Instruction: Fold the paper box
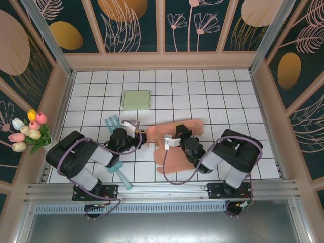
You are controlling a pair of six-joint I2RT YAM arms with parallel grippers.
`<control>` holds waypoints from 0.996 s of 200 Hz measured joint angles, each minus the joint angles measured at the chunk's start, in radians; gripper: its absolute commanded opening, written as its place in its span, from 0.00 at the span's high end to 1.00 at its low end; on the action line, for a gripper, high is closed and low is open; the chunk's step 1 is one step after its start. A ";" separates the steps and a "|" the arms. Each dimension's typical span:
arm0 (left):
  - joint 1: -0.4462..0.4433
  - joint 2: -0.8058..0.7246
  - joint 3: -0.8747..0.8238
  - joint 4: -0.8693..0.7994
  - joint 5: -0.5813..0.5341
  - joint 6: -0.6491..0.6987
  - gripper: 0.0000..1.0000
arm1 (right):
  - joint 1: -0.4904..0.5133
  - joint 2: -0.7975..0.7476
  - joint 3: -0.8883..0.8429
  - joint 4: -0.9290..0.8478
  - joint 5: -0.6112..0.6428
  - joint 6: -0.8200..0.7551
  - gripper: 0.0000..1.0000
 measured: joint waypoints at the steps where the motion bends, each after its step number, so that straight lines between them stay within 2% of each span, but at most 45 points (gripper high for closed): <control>1: 0.000 0.000 -0.001 0.001 0.002 0.000 0.67 | 0.000 0.000 0.000 0.000 0.000 0.000 1.00; 91: -0.002 0.043 -0.044 0.131 0.118 -0.050 0.64 | 0.000 0.011 -0.010 0.028 0.018 0.000 1.00; 199: -0.024 0.068 -0.043 0.147 0.121 -0.055 0.57 | 0.050 0.010 -0.036 0.037 0.098 -0.059 1.00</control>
